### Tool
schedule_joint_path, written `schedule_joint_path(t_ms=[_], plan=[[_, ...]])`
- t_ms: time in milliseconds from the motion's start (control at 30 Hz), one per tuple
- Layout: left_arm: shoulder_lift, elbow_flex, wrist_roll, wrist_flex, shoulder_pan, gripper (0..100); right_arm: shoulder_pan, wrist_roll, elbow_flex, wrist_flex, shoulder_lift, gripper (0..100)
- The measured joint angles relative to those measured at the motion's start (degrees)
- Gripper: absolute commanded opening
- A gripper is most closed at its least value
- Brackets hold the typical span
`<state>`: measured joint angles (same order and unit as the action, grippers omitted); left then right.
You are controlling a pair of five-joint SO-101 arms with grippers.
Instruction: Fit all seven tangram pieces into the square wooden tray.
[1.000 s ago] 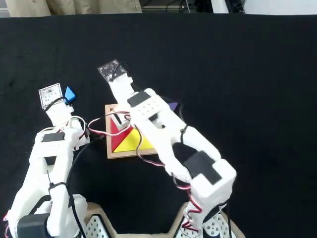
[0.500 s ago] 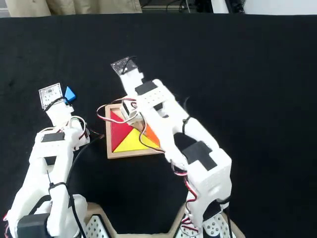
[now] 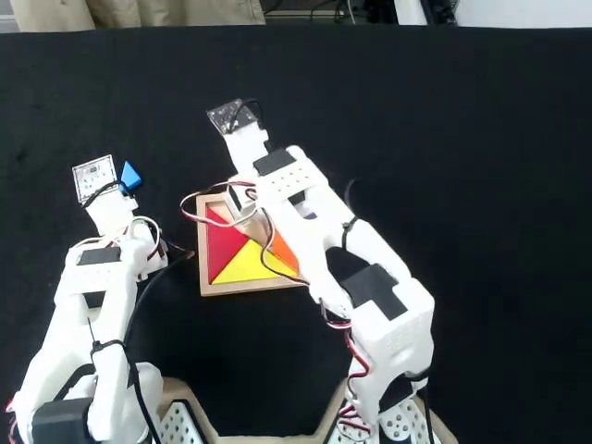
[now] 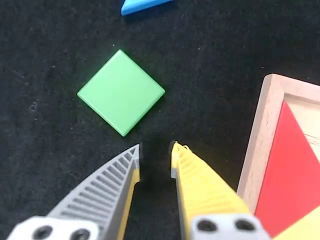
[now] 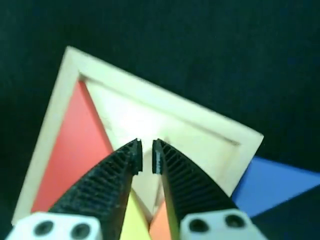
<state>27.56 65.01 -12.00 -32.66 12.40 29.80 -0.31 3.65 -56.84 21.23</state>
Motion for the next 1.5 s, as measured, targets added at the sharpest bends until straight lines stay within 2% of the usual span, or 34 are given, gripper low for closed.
schedule_joint_path(t_ms=[133,500,900,1233,1367,1500], plan=[[0.0,0.0,0.0,0.0,0.0,11,1.23,0.0,-3.34,-0.26,3.87,4.6],[0.0,0.0,0.0,0.0,0.0,11,1.14,0.09,-12.57,-14.33,10.99,4.5],[0.0,0.0,0.0,0.0,0.0,11,0.79,0.09,-13.1,-16.44,9.14,4.5],[0.0,0.0,0.0,1.05,0.0,11,-18.81,0.44,-11.6,-16.44,1.93,4.9],[0.0,0.0,0.0,1.05,0.0,11,-20.31,6.59,-10.29,-14.07,3.87,4.9],[0.0,0.0,0.0,1.05,0.0,11,-20.22,8.0,-10.29,-9.76,5.71,4.9]])
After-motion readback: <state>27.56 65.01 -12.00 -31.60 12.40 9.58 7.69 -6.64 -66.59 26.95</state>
